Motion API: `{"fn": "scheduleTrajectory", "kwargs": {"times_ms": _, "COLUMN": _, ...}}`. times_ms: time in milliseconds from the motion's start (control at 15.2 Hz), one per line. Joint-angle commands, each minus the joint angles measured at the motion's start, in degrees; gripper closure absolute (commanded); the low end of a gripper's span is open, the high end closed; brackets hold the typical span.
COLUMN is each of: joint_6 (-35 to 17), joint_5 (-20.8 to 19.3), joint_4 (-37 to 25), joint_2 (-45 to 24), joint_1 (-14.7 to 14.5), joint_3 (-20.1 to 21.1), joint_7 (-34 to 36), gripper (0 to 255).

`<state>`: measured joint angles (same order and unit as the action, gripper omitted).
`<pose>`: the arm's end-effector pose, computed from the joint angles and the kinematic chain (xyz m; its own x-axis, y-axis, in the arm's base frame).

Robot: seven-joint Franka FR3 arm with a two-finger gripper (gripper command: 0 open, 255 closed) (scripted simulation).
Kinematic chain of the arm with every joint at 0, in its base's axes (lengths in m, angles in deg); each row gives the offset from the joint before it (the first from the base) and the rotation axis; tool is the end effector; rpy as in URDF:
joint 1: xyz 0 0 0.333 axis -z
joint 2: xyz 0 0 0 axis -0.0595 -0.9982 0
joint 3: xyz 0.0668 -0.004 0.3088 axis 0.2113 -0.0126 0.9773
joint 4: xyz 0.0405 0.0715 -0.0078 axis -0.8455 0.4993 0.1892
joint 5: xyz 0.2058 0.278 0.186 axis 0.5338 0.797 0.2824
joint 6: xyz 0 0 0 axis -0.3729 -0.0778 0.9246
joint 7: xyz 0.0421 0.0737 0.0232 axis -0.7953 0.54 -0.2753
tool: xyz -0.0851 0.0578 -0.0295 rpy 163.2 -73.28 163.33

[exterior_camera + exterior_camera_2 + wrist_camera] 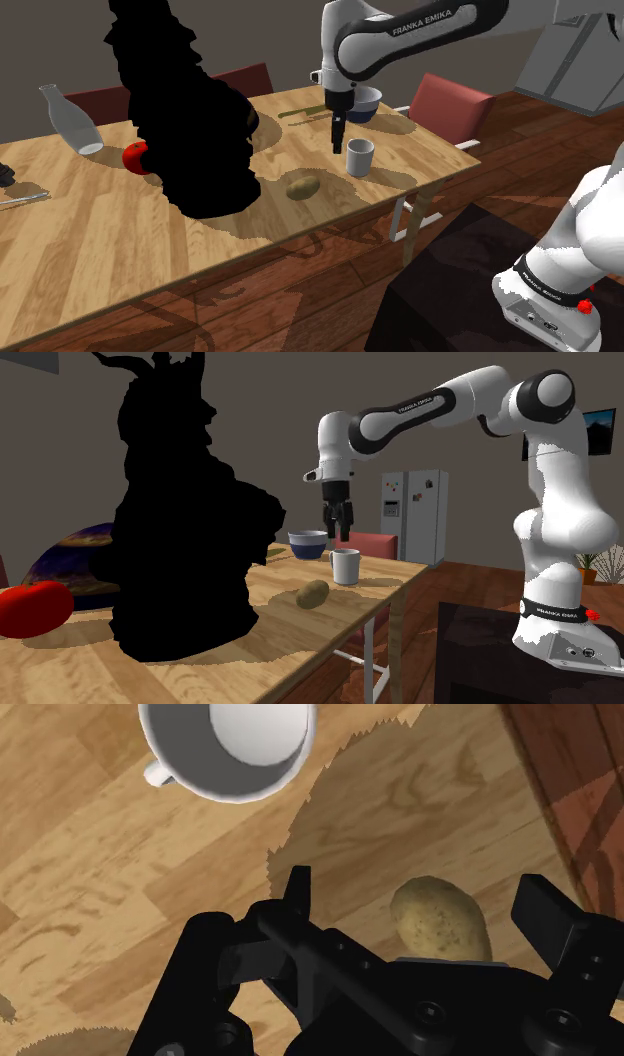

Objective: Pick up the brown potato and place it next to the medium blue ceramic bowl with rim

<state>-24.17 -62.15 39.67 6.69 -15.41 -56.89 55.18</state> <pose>0.5509 0.1837 0.4550 0.7423 0.6692 -0.0348 0.6677 -0.7430 -0.0453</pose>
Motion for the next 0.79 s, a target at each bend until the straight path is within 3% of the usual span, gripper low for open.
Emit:
{"fn": "scheduleTrajectory", "kwargs": {"times_ms": 0, "joint_6": -0.14, "joint_5": -1.16, "joint_4": -3.62, "joint_2": -4.50, "joint_1": -1.09, "joint_3": 0.99, "joint_7": -1.69, "gripper": 0}}
{"fn": "scheduleTrajectory", "kwargs": {"times_ms": 726, "joint_6": 0.00, "joint_5": -7.82, "joint_4": -18.07, "joint_2": -22.44, "joint_1": -7.36, "joint_3": 4.98, "joint_7": -9.69, "gripper": 0}}
